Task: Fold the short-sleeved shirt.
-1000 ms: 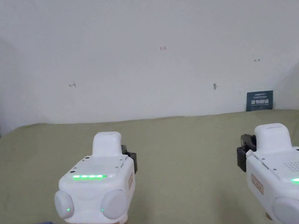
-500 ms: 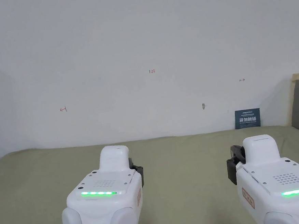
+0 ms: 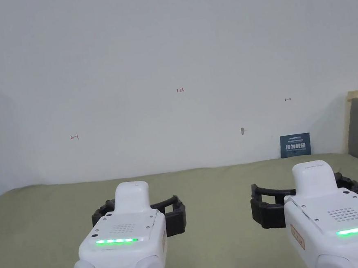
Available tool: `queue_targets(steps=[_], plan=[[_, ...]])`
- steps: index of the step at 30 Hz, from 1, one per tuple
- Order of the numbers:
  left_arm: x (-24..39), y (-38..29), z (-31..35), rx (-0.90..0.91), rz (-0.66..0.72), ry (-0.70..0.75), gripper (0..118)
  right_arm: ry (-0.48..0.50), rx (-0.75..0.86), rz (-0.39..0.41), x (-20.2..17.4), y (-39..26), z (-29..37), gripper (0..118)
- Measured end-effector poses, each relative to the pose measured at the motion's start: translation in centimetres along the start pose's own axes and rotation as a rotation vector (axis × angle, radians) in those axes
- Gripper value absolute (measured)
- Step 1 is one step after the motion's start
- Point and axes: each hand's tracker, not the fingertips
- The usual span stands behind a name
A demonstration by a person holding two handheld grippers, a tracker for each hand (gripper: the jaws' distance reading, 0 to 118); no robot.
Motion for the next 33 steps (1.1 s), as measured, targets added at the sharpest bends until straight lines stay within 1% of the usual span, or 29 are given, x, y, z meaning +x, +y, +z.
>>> queue_targets(steps=[3,8,15,24,26,28,29,31,33], plan=[[-0.3,0.2,-0.2,-0.008,0.006,0.012,110,0.004,-0.012,0.009,0.0,0.1,-0.6,118],[-0.4,0.4,0.2,0.010,-0.016,0.016,110,0.003,-0.013,-0.007,-0.4,-0.5,0.0,118],[-0.4,0.6,0.6,0.017,-0.021,0.014,110,0.006,0.007,0.006,-0.5,-0.1,0.5,118],[-0.5,0.6,0.8,0.014,-0.023,0.020,110,0.008,0.002,-0.004,-0.2,-0.2,0.7,118],[-0.4,0.7,0.6,0.003,-0.048,0.032,110,0.011,0.004,-0.005,-0.2,-0.2,0.7,118],[-0.4,1.0,0.3,-0.034,-0.078,0.013,110,0.016,0.001,-0.005,-0.2,-0.1,0.7,118],[-0.6,1.2,0.1,-0.065,-0.071,-0.040,110,0.014,0.002,-0.004,-0.2,0.0,0.7,118],[-1.1,1.7,0.1,-0.101,0.018,-0.049,110,0.015,0.002,-0.006,-0.1,0.0,0.7,118],[-1.6,1.8,0.3,-0.081,0.065,-0.093,110,0.023,-0.002,-0.018,-0.1,0.1,0.6,118]])
